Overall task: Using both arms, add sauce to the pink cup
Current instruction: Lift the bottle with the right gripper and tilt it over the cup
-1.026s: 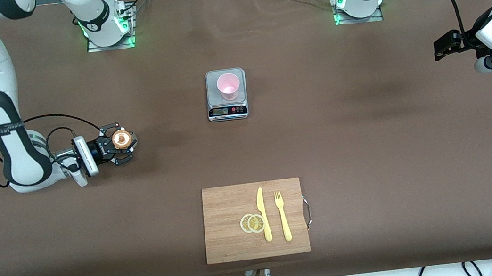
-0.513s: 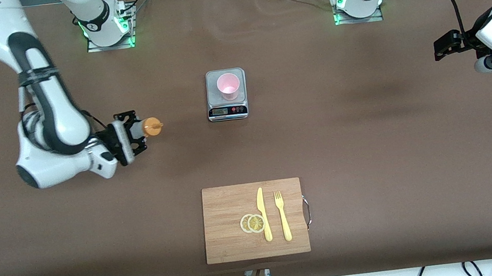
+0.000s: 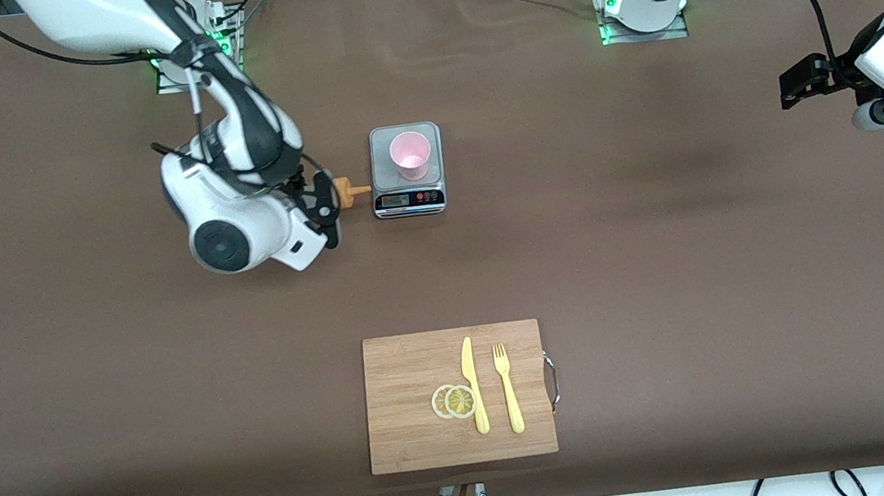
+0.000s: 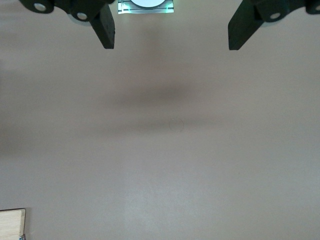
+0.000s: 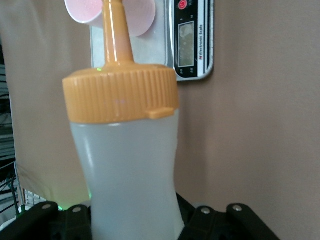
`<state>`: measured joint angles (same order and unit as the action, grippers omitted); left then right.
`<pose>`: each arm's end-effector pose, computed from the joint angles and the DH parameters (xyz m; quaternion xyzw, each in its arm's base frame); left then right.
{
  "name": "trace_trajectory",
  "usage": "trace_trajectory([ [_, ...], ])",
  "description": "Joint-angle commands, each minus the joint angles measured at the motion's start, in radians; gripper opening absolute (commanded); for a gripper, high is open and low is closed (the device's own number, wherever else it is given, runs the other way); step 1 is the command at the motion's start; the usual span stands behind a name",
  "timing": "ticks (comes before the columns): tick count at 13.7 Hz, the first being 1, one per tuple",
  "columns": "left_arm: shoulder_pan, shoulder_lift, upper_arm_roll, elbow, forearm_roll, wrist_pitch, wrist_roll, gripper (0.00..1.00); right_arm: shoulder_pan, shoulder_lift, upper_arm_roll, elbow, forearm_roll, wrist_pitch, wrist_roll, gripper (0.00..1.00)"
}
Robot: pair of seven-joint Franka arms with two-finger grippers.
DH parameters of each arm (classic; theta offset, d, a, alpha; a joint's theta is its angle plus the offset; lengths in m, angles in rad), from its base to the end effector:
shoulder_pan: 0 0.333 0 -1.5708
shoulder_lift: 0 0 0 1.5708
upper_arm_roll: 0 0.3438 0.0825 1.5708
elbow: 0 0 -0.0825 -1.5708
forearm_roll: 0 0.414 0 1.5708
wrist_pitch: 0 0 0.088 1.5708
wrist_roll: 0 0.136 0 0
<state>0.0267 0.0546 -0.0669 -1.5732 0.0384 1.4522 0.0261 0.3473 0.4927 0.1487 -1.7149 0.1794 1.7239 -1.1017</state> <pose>0.5818 -0.0168 0.5814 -0.9955 0.0325 0.0875 0.0180 0.5500 0.3153 0.2619 -0.6969 -0.6666 0.1902 0.1838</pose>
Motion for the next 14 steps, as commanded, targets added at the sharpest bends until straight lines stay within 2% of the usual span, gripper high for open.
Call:
trace_trajectory([
  [1,0.010,-0.002,-0.007,0.005,0.008,-0.007,0.024,1.00,0.006,-0.025,0.075,-0.002,-0.121,-0.009,0.145,0.08],
  [2,0.010,-0.002,-0.008,0.005,0.008,-0.007,0.024,1.00,0.013,-0.025,0.104,0.003,-0.158,-0.012,0.182,0.08],
  [7,0.010,-0.002,-0.007,0.005,0.008,-0.007,0.024,1.00,0.076,-0.023,0.156,0.023,-0.302,-0.092,0.313,0.08],
  [12,0.010,-0.002,-0.007,0.005,0.008,-0.007,0.024,1.00,0.091,-0.019,0.218,0.026,-0.396,-0.158,0.373,0.08],
  [14,0.010,-0.002,-0.007,0.005,0.008,-0.007,0.024,1.00,0.119,-0.014,0.224,0.026,-0.426,-0.172,0.405,0.07],
])
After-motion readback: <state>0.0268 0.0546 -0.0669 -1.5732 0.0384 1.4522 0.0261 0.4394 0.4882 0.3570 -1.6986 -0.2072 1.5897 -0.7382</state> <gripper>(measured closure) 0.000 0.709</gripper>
